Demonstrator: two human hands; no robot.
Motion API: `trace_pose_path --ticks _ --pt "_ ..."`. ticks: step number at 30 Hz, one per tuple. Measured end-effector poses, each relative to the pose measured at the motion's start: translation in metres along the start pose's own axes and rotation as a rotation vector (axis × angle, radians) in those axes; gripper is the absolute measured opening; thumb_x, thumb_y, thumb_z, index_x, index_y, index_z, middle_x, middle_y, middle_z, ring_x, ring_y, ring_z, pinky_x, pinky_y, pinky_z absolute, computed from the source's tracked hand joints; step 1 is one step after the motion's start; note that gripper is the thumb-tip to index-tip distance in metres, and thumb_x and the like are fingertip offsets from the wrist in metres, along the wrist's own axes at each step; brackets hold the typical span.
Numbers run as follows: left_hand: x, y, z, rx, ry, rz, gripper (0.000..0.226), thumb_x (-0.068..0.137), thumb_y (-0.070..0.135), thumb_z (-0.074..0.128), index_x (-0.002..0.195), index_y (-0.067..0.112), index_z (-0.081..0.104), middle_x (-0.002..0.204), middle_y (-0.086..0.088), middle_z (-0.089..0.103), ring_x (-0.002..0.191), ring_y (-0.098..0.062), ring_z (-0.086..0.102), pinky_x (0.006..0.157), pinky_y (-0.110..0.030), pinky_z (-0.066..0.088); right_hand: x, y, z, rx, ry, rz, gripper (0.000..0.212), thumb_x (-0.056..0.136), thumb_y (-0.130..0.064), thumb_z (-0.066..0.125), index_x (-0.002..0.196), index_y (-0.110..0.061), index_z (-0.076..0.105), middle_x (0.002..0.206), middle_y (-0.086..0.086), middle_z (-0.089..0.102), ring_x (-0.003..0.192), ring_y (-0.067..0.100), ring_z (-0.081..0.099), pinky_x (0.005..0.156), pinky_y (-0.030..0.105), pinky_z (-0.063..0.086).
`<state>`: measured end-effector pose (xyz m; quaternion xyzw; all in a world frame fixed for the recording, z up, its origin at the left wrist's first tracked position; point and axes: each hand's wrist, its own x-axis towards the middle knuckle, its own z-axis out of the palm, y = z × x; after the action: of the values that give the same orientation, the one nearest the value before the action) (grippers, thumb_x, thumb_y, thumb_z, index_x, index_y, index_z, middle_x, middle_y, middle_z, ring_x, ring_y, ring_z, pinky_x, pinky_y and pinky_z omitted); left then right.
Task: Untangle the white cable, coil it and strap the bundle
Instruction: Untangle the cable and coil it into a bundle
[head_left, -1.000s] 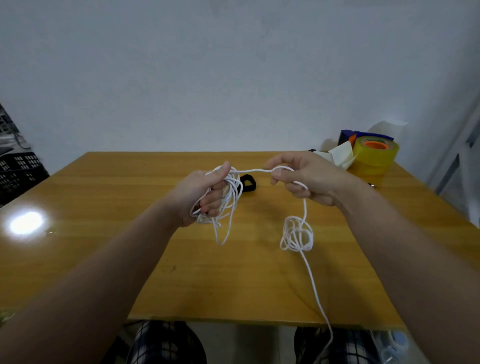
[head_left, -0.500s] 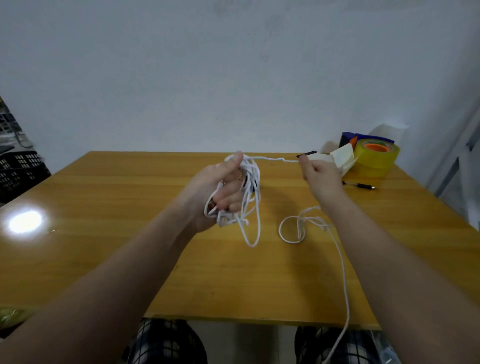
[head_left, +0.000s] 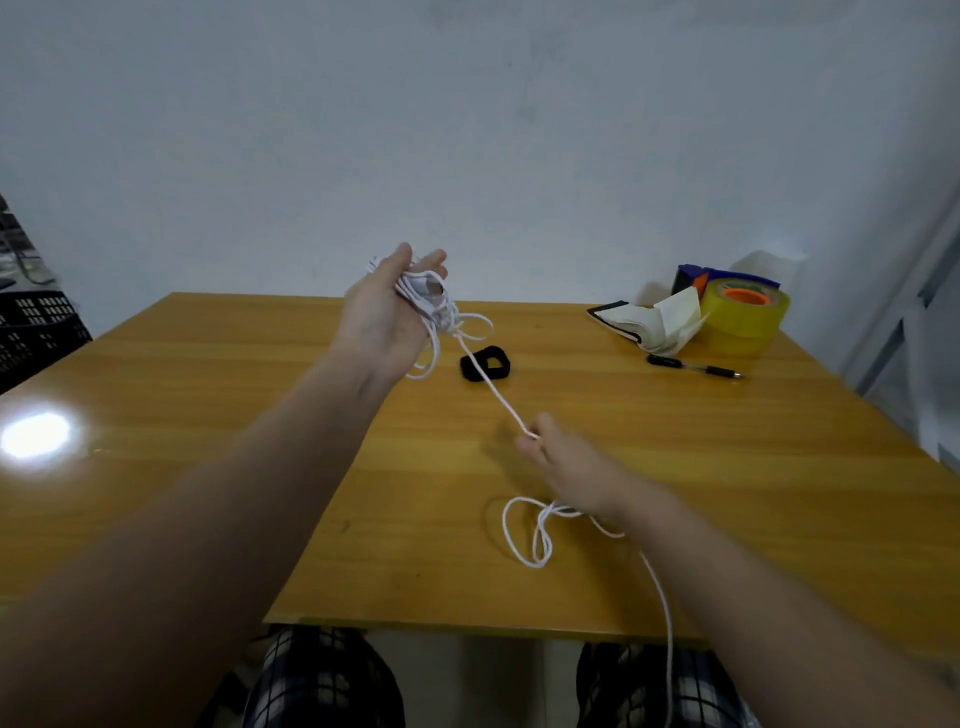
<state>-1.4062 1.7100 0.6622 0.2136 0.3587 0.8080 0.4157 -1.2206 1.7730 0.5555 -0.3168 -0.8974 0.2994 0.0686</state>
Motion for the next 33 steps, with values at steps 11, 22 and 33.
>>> trace_pose_path --ticks 11,22,33 --pt "0.008 -0.038 -0.022 0.812 -0.059 -0.007 0.042 0.093 0.023 0.056 0.128 -0.001 0.049 0.117 -0.01 0.059 0.114 -0.025 0.055 0.092 -0.039 0.047 -0.022 -0.075 -0.048 -0.775 0.208 -0.745 0.04 0.083 -0.012 0.043 0.116 -0.029 0.059 0.097 0.001 0.053 0.078 0.021 0.057 0.043 0.025 0.017" --pt "-0.057 -0.03 0.0 1.409 -0.584 0.065 0.065 0.075 0.074 0.045 0.076 0.01 0.059 0.06 -0.001 0.06 0.057 -0.016 0.059 0.06 -0.032 0.046 0.004 -0.03 -0.095 -0.01 0.604 -0.361 0.028 0.073 -0.046 0.071 0.075 -0.02 0.063 0.057 -0.007 0.055 0.056 0.01 0.05 0.059 0.038 0.048" --pt "-0.049 -0.056 0.007 0.168 -0.441 -0.343 0.054 0.076 0.057 0.047 0.045 0.017 0.031 0.026 0.004 0.024 0.019 -0.005 0.023 0.032 -0.009 0.023 -0.015 -0.046 -0.048 0.778 -0.045 -0.338 0.039 0.068 -0.033 0.071 0.1 -0.013 0.066 0.086 0.006 0.074 0.078 0.016 0.069 0.064 0.026 0.055"
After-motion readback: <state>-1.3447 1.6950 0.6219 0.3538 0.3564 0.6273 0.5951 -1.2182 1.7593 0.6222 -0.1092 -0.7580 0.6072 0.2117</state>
